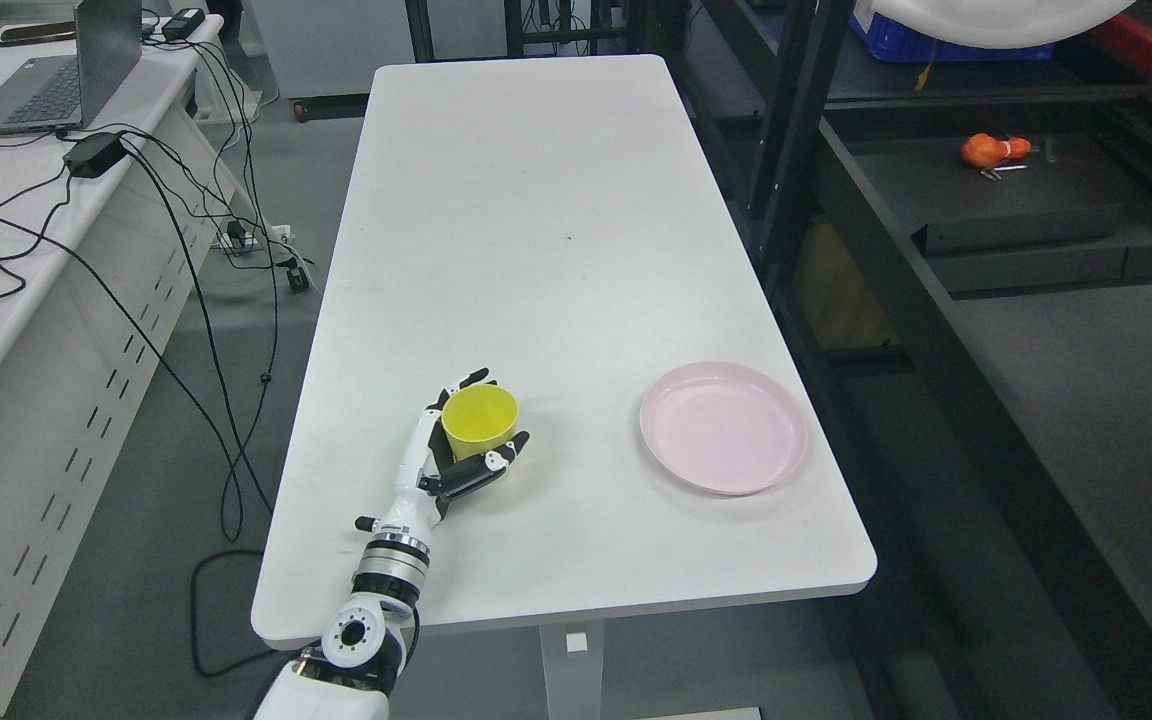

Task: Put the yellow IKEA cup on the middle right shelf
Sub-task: 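Close the left hand around the yellow cup and grip it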

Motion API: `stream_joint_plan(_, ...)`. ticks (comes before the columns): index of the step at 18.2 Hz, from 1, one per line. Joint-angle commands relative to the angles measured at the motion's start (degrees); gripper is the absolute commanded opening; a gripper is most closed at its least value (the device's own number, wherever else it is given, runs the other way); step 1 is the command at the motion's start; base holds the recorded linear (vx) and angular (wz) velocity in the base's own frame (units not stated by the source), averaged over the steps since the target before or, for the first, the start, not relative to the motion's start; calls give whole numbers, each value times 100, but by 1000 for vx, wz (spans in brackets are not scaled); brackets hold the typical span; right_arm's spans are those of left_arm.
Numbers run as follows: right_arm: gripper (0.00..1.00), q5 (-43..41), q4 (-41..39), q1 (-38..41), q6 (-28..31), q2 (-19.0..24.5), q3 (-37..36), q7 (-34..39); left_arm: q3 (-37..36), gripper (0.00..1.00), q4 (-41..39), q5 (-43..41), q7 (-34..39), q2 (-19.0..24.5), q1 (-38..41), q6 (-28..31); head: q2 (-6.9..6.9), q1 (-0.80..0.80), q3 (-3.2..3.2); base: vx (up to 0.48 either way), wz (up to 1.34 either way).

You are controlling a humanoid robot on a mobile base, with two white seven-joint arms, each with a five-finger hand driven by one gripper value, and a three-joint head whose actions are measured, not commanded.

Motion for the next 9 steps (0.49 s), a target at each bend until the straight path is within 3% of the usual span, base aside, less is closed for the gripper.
stream_joint_plan(1, 99, -141, 0, 79, 1, -100, 97, 3, 291, 3, 253, 41, -12, 27, 54, -717, 0, 0, 0, 0, 0)
stream_joint_plan(4, 99, -141, 0, 79, 1, -100, 97, 3, 424, 0, 105, 50, -21, 27, 89, -1112, 0, 0, 0, 0, 0)
stream_joint_plan(9, 99, -141, 0, 79, 1, -100, 97, 3, 389, 0, -1186, 50, -135, 27, 791, -1535, 0, 0, 0, 0, 0)
